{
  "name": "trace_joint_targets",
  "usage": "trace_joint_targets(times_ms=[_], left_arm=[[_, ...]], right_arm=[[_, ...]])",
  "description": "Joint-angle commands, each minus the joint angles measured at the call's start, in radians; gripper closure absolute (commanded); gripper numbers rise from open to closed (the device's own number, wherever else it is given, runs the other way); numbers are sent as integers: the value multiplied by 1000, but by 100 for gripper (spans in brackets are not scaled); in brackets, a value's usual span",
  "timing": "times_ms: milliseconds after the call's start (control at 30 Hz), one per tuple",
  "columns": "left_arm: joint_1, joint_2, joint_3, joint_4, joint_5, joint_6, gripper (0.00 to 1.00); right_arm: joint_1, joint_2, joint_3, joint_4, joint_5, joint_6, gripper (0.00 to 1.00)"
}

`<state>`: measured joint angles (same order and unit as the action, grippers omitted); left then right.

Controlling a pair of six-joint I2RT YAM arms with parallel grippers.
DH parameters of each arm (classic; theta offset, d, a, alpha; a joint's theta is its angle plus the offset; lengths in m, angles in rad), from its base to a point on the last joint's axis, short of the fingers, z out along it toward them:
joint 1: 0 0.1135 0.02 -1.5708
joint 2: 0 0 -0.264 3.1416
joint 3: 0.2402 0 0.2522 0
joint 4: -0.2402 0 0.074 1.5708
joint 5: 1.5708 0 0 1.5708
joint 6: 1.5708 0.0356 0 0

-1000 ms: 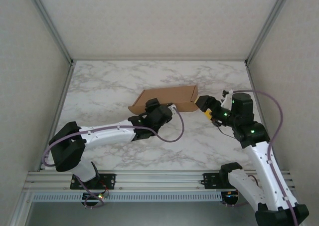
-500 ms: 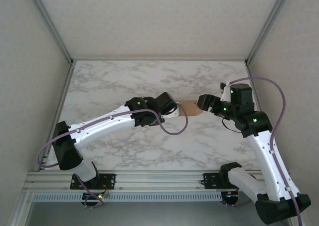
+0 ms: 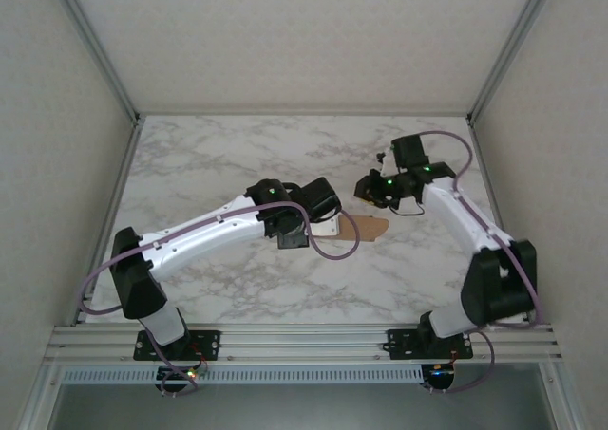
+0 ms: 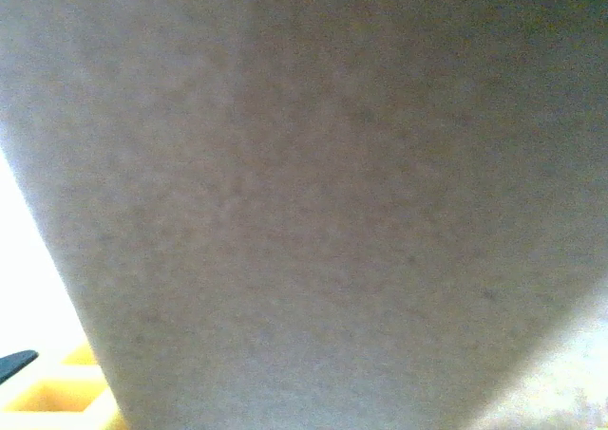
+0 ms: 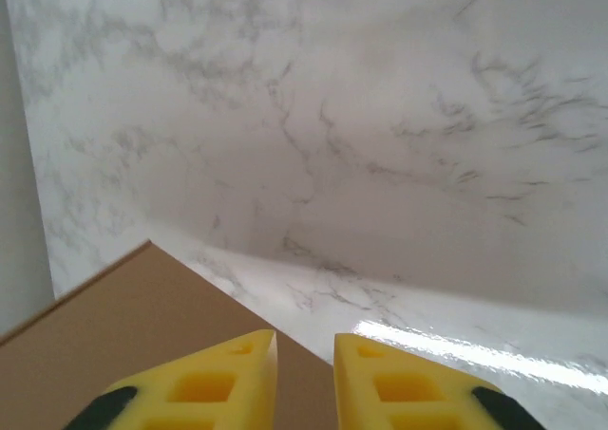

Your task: Fold the paper box

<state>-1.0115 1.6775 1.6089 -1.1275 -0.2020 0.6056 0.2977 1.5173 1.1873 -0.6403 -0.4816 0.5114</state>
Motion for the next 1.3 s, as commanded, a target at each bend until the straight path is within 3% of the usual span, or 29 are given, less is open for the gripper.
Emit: trace_joint_targets(times_ms=[0, 167, 467, 800, 900, 1000, 1267], left_arm=[[-7, 33, 29, -40, 30, 29, 54], [-6, 66, 50, -38, 33, 51, 51], [-1, 126, 57, -12, 3, 69, 49], [30, 160, 27, 57, -33, 88, 39], [36, 145, 16, 82, -30, 86, 34], [39, 114, 15, 111, -16, 90, 30], [52, 71, 9, 149, 36, 115, 25]], right_arm=[[52, 97, 76, 13, -143, -53, 81], [167, 244, 101, 5, -192, -99, 84], [269, 374, 62, 123, -366, -88, 85], [301, 427, 61, 154, -351, -81, 83], [292, 391, 71, 132, -289, -89, 74], [262, 321, 78, 106, -212, -88, 53], [156, 113, 116, -2, 23, -129, 33]])
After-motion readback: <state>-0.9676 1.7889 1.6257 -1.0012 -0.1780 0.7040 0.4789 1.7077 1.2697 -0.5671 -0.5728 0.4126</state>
